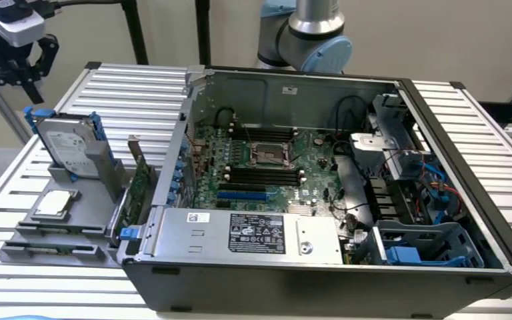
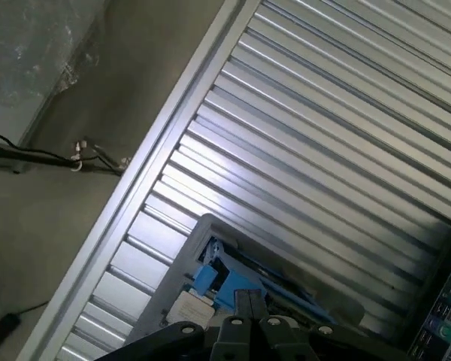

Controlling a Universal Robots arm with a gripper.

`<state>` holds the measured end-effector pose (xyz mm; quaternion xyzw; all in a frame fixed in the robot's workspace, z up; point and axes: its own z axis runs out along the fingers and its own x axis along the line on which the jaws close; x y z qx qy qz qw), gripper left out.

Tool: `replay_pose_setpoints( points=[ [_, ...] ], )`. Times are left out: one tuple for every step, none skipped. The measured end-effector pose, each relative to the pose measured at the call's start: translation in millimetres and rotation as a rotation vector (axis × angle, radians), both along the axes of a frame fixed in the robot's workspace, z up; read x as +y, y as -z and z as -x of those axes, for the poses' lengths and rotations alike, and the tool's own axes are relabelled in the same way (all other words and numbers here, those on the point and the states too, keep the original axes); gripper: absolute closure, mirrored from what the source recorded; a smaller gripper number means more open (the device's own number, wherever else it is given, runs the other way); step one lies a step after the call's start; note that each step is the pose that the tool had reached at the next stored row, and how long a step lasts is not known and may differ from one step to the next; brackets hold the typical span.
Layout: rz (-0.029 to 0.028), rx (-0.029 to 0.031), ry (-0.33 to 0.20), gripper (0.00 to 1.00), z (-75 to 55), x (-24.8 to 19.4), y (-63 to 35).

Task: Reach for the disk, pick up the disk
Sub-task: 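Pick up the disk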

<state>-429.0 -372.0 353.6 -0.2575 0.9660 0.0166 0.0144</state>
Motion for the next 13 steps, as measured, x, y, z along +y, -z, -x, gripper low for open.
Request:
replay_pose_setpoints(
  points=[
    [0.0,-0.003,-0.019,0.89,0.0,0.0,0.0],
    [0.0,-0.006,-0.037,0.89,0.0,0.0,0.0],
    [0.0,-0.0089,-0.055,0.89,0.0,0.0,0.0],
    [0.0,-0.012,-0.073,0.89,0.0,0.0,0.0],
    [-0.0001,-0.0147,-0.092,0.89,0.0,0.0,0.0],
    [-0.0001,-0.0164,-0.11,0.89,0.0,0.0,0.0],
    [-0.0002,-0.0176,-0.128,0.89,0.0,0.0,0.1],
    [-0.0003,-0.0179,-0.146,0.89,0.0,0.1,0.0],
    [-0.0005,-0.0178,-0.164,0.89,0.1,0.1,0.0],
    [-0.0006,-0.0177,-0.183,0.89,0.1,0.0,0.0],
    [-0.0008,-0.0177,-0.2,0.89,0.1,0.0,0.0],
    [-0.001,-0.0178,-0.218,0.89,0.1,0.0,0.0],
    [-0.0011,-0.0178,-0.236,0.89,0.1,0.0,0.0]
  ],
)
